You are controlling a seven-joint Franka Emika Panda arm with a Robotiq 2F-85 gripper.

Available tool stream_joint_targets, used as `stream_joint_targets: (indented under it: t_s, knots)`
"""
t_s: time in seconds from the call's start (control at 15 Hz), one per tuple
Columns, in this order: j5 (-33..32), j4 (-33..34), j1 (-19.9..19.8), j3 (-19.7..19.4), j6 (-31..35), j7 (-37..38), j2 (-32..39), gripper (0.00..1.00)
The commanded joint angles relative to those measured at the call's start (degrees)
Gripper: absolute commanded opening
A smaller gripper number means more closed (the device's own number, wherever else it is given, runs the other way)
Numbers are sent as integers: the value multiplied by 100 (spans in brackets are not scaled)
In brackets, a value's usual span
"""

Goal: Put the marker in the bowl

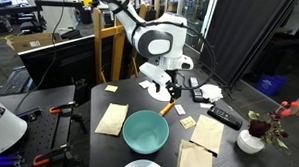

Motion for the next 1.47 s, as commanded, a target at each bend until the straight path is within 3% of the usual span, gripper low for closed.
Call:
stream_joint_targets:
  t_s: [0.0,1.27,1.33,1.4]
  knots:
    - [-119,441,-64,30,-146,-242,332,100]
    - [-222,1367,-164,135,-233,-538,1303,100]
    - [-225,1392,-166,140,-238,-549,1334,78]
    - [-226,1419,-167,145,-245,-562,1362,72]
